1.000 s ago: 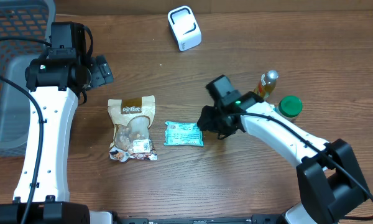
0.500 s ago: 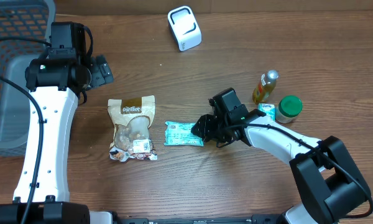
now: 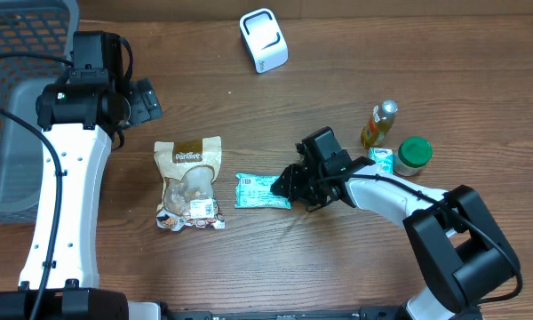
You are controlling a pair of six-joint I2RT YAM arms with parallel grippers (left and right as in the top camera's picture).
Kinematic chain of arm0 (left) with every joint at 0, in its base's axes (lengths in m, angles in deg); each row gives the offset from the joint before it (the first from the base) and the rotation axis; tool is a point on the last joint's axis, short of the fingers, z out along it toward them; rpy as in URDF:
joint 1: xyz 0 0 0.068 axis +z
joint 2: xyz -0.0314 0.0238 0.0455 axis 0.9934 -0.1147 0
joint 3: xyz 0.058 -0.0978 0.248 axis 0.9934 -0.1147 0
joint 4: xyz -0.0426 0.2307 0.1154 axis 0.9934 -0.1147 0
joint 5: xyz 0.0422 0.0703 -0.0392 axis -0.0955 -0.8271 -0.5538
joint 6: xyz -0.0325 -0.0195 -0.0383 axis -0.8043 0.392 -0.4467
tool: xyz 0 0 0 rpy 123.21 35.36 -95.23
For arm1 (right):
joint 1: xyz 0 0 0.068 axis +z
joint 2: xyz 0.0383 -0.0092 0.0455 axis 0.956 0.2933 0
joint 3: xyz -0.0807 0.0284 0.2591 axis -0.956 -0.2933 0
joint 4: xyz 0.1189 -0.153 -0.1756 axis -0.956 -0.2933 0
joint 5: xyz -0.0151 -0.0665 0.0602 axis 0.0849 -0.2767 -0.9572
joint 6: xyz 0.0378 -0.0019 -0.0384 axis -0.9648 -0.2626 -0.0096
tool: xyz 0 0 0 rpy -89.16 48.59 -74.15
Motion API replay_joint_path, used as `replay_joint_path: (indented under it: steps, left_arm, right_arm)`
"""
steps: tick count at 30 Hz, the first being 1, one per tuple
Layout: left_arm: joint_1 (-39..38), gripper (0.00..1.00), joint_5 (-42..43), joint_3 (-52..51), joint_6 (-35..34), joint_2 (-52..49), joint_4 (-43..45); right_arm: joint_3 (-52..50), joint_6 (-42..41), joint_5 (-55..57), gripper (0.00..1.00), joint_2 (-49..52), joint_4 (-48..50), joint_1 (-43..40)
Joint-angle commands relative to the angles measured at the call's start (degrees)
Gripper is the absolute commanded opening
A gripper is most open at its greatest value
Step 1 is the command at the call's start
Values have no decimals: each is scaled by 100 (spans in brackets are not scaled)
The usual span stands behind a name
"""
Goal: Scan the item barcode
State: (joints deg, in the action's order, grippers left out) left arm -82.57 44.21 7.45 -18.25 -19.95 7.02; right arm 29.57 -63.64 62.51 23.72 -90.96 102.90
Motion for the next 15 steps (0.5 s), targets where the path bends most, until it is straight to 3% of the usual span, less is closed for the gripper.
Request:
replay_joint_path:
  steps: [1, 9, 11, 15]
  left_arm:
    - [-11, 99, -55, 26, 151, 20, 2]
    - [-11, 100, -55, 26, 149, 20, 2]
    - [-11, 99, -55, 24, 151, 20, 2]
    - [-11, 100, -55, 26, 151, 20, 2]
  right_arm:
    - [-42, -11, -15, 31, 96, 85, 72]
    - [-39, 4, -22, 38, 96, 101, 72]
    - [-39, 4, -20, 32, 96, 101, 72]
    - [-39, 7, -22, 11, 96, 98, 72]
